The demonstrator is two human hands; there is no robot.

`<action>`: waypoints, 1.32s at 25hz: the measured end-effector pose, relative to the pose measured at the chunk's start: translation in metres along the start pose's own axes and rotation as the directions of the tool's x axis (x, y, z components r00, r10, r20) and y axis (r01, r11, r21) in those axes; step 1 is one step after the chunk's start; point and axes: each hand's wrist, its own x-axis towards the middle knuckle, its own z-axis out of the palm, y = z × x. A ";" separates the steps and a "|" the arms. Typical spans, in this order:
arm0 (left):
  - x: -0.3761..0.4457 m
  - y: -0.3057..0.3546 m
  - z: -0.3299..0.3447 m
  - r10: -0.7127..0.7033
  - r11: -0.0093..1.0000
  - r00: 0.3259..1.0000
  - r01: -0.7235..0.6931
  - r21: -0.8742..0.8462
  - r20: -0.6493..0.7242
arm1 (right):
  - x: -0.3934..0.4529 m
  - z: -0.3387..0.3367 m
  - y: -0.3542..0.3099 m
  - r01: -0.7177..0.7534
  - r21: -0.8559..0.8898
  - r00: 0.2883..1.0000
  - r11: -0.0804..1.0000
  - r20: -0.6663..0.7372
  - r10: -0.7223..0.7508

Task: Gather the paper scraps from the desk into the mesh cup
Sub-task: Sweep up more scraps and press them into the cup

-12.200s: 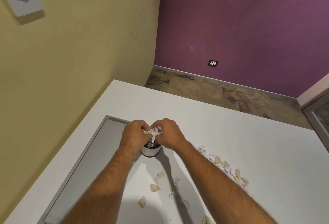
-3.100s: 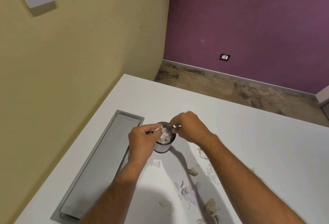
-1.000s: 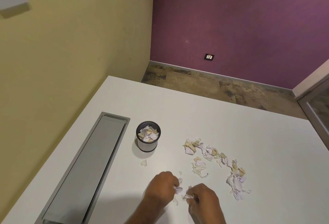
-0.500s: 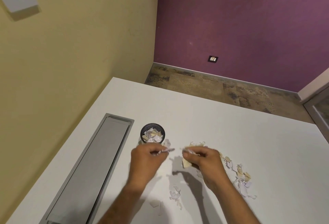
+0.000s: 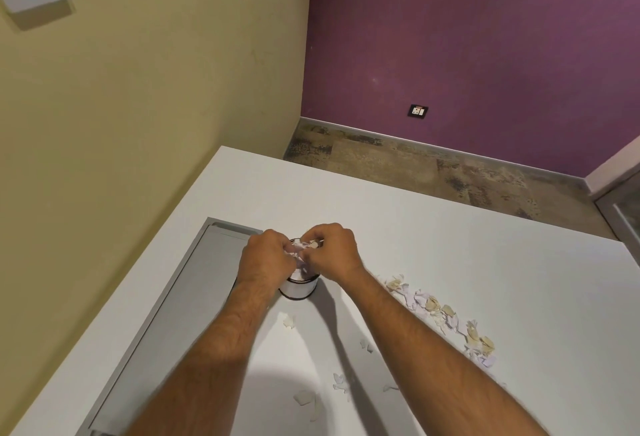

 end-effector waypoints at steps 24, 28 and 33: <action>-0.038 0.041 0.039 0.445 0.895 0.889 -0.446 -0.017 0.112 | -0.026 -0.090 0.113 -0.215 -0.192 0.965 0.958 -0.191 0.179; -0.052 0.054 0.088 0.470 0.862 0.820 -0.507 0.033 0.326 | -0.044 -0.094 0.160 -0.314 -0.372 0.948 0.873 -0.079 0.308; -0.051 0.052 0.143 0.368 0.812 0.789 -0.531 0.242 0.493 | -0.064 -0.079 0.180 -0.213 -0.583 0.945 0.784 0.081 0.317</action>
